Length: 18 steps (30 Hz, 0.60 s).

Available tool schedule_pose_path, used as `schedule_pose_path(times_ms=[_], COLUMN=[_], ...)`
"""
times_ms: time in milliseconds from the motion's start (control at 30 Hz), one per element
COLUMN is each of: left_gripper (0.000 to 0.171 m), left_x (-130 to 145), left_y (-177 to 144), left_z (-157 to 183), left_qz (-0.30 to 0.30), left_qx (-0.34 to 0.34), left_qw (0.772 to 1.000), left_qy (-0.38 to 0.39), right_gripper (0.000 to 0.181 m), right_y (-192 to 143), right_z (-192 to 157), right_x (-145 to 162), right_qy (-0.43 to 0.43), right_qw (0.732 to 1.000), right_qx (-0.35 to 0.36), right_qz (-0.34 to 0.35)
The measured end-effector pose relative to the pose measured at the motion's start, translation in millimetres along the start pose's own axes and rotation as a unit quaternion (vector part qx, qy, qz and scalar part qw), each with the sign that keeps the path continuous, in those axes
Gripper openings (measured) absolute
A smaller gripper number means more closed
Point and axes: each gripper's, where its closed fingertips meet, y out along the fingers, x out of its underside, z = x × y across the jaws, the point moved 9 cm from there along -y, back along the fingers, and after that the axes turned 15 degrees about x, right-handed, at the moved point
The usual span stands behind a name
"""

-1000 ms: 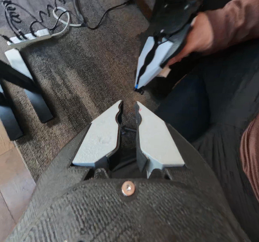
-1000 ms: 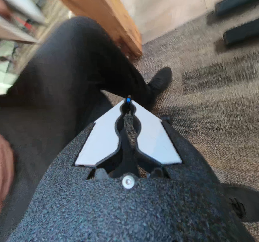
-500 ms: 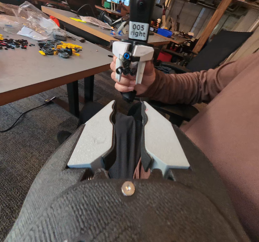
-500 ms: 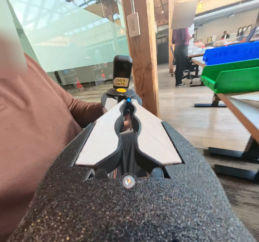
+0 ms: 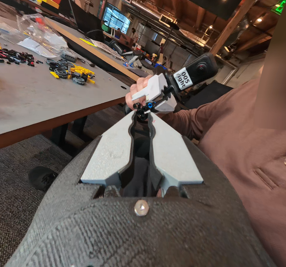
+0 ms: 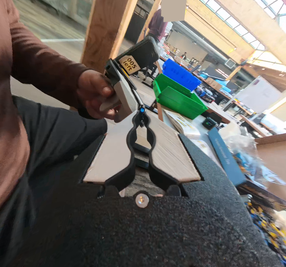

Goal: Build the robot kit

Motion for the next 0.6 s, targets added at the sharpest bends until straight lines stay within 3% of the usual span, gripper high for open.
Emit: schedule_pose_path(times_ms=[167,300,467,600], left_gripper=[0.011,0.007,0.007,0.006], left_x=[-8.3,-16.2,-30.3,-44.0], left_y=[-0.8,1.0,14.0,22.1], left_z=[-56.6,-94.1,-105.4,-100.7], left_qz=[-0.036,-0.058,-0.12,-0.192], left_qx=[0.033,0.016,-0.028,-0.106], left_qw=[0.999,0.998,0.989,0.953], left_qy=[-0.02,-0.001,0.084,0.21], right_gripper=[0.0,0.018,0.018,0.022], right_y=[11.0,15.1,11.1,2.8], right_z=[25.6,50.2,73.9,85.0], right_x=[37.1,67.1,82.2,72.3], right_qy=[0.027,0.112,0.146,0.139], right_qw=[0.999,0.991,0.983,0.983], right_qx=[0.011,0.014,0.028,0.033], right_qz=[-0.03,-0.069,-0.108,-0.113])
